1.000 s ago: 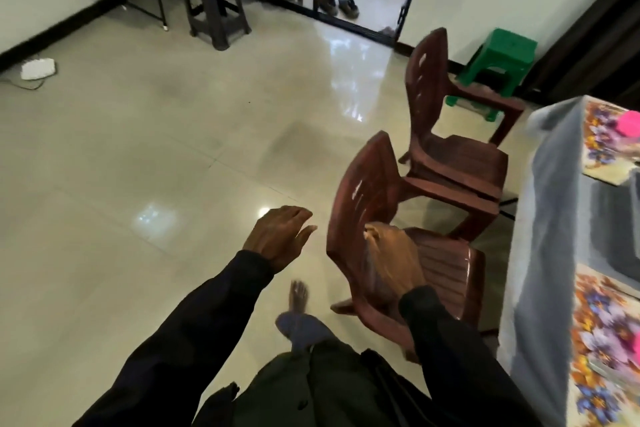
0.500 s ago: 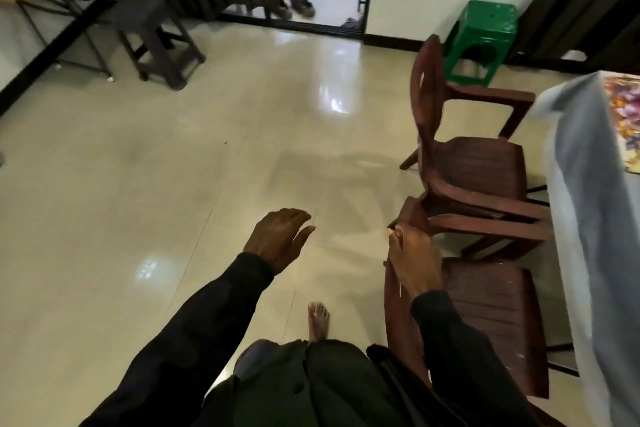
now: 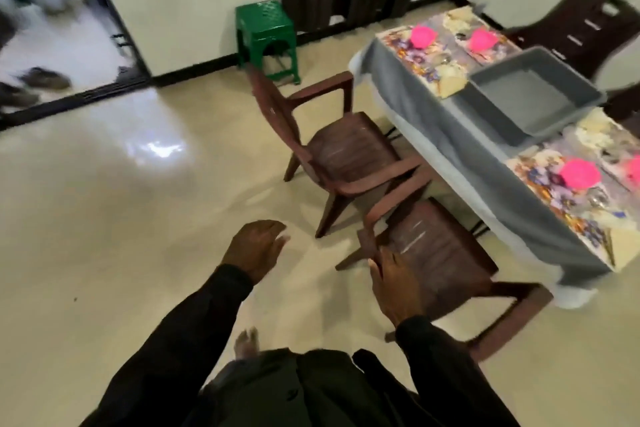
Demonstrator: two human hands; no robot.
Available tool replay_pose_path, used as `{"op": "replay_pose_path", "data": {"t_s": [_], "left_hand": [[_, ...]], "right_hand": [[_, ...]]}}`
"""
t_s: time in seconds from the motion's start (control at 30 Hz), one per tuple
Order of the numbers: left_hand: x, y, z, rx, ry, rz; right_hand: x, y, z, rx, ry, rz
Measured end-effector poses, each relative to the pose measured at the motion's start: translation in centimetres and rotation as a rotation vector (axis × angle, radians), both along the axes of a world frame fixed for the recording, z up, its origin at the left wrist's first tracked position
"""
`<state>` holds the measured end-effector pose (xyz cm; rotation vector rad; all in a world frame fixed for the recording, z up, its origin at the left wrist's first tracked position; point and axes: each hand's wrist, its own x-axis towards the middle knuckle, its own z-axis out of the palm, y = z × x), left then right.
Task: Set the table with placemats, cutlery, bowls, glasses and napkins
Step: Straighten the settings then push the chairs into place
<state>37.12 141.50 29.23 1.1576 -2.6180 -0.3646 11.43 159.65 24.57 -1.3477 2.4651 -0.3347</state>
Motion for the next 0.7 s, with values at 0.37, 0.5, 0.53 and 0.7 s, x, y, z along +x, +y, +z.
{"op": "replay_pose_path", "data": {"t_s": [0.37, 0.5, 0.53, 0.7], "left_hand": [[-2.4, -17.0, -4.2, -0.117, -0.043, -0.371], [-4.8, -21.3, -5.4, -0.094, -0.090, -0.396], [-5.3, -22.0, -5.6, -0.083, -0.101, -0.401], [-7.7, -26.4, -6.8, -0.129, -0.155, -0.499]], "right_hand": [[8.6, 1.8, -2.1, 0.208, 0.251, -0.445], [8.8, 0.1, -2.4, 0.197, 0.289, -0.559], [8.8, -0.1, -2.5, 0.207, 0.288, -0.577], [9.0, -1.4, -2.9, 0.230, 0.289, -0.646]]}}
